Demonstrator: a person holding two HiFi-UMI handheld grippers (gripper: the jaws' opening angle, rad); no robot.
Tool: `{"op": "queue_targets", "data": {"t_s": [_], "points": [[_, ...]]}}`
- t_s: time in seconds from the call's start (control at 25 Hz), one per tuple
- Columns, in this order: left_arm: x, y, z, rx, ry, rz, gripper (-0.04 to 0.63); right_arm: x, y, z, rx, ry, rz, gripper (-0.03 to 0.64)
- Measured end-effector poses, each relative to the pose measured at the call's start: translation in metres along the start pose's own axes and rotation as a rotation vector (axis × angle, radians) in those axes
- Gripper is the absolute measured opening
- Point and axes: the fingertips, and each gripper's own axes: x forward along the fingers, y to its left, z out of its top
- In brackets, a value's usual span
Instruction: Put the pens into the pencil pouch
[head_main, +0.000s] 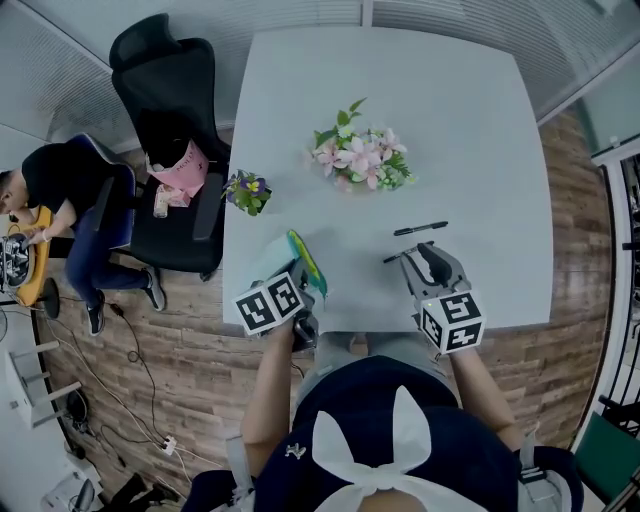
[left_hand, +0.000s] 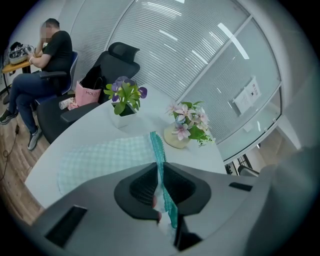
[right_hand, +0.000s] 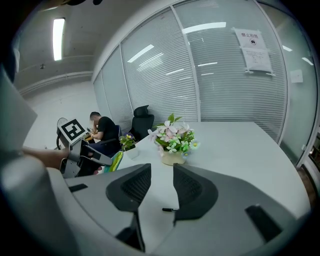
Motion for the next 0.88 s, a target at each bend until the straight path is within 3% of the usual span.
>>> {"op": "queue_targets", "data": {"t_s": [0.48, 0.88], "points": [[-0.017, -0.031, 0.023, -0.016, -0.047, -0.121, 0.049, -0.007, -0.017, 0.011, 0.004, -0.055, -0.052, 0.146], [-0.025, -0.055, 0.030, 0.004, -0.048, -0.172, 0.049, -0.010, -0.035, -0.005, 0.030, -0.034, -0.101, 0.146]]}}
